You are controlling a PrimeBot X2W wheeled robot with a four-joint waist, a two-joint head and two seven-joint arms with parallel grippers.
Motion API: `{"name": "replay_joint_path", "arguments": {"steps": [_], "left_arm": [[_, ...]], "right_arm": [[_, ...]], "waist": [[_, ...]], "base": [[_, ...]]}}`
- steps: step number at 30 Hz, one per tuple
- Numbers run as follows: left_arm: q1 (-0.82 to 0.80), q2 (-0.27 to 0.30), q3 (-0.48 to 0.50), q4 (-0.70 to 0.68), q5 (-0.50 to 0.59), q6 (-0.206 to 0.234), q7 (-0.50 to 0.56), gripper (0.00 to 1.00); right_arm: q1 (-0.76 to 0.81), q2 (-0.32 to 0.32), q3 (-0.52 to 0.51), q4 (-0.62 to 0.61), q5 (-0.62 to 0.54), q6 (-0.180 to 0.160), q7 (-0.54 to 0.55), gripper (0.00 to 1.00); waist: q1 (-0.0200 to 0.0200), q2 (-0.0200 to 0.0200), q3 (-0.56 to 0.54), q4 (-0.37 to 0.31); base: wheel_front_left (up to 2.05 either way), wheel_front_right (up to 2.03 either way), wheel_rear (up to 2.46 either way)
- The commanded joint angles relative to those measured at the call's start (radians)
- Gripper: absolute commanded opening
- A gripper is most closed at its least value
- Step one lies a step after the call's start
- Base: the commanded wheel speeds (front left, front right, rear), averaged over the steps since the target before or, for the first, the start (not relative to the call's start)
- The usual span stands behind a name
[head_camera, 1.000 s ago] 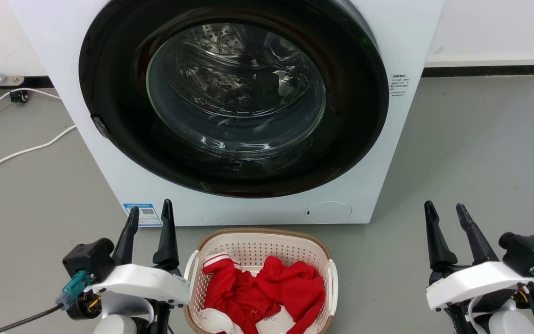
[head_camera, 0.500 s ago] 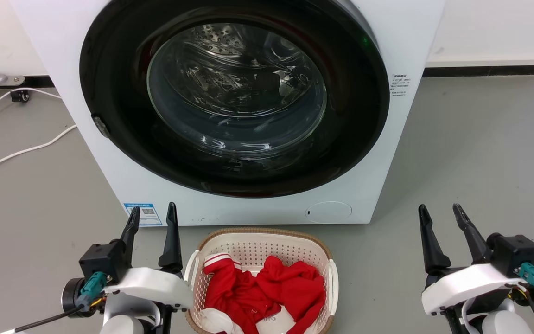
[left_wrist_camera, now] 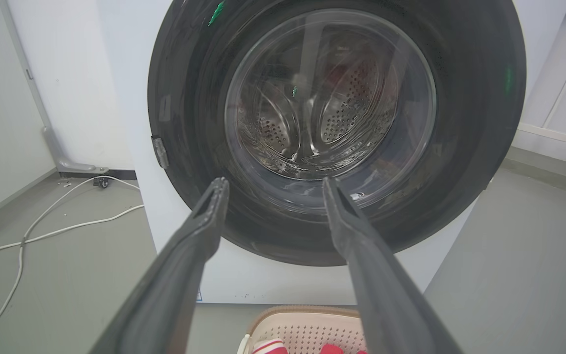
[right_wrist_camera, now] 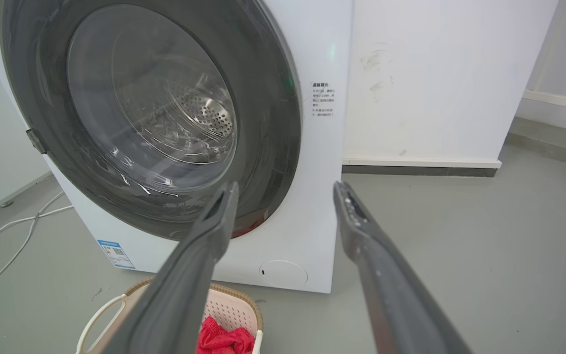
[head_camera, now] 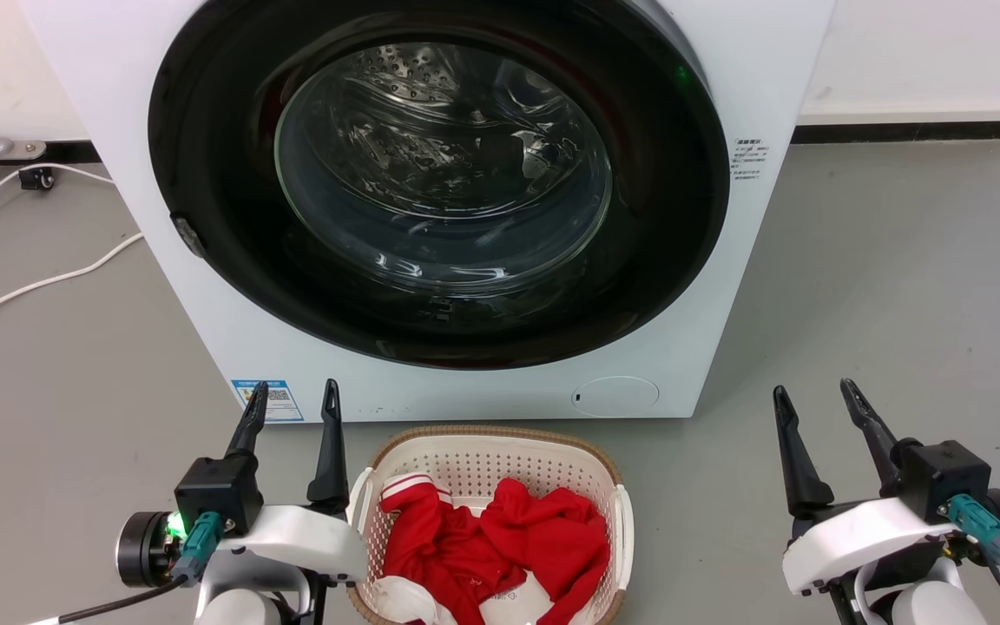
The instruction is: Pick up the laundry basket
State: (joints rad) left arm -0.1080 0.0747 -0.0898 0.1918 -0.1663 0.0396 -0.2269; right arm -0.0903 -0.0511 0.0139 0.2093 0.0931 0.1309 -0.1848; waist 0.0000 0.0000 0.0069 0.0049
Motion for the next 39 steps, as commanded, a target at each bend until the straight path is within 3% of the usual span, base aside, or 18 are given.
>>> {"name": "replay_joint_path", "arguments": {"steps": [1, 19, 39], "left_arm": [[-0.013, 0.002, -0.001, -0.001, 0.017, 0.005, -0.008, 1.00], [-0.005, -0.012, 0.006, 0.016, 0.095, -0.008, -0.041, 1.00], [-0.002, -0.022, 0.016, 0.019, 0.078, -0.006, -0.039, 1.00]], "right_arm": [[-0.002, 0.001, 0.002, -0.001, -0.017, 0.000, -0.007, 1.00], [0.007, 0.001, 0.016, 0.007, -0.086, 0.000, -0.030, 1.00], [0.005, 0.002, 0.019, 0.014, -0.043, 0.000, -0.004, 1.00]], "waist": [[0.0000, 0.0000, 0.000, 0.000], [0.0000, 0.0000, 0.005, 0.004], [0.0000, 0.0000, 0.017, 0.004]], "base": [[0.00, 0.00, 0.00], [0.00, 0.00, 0.00], [0.00, 0.00, 0.00]]}}
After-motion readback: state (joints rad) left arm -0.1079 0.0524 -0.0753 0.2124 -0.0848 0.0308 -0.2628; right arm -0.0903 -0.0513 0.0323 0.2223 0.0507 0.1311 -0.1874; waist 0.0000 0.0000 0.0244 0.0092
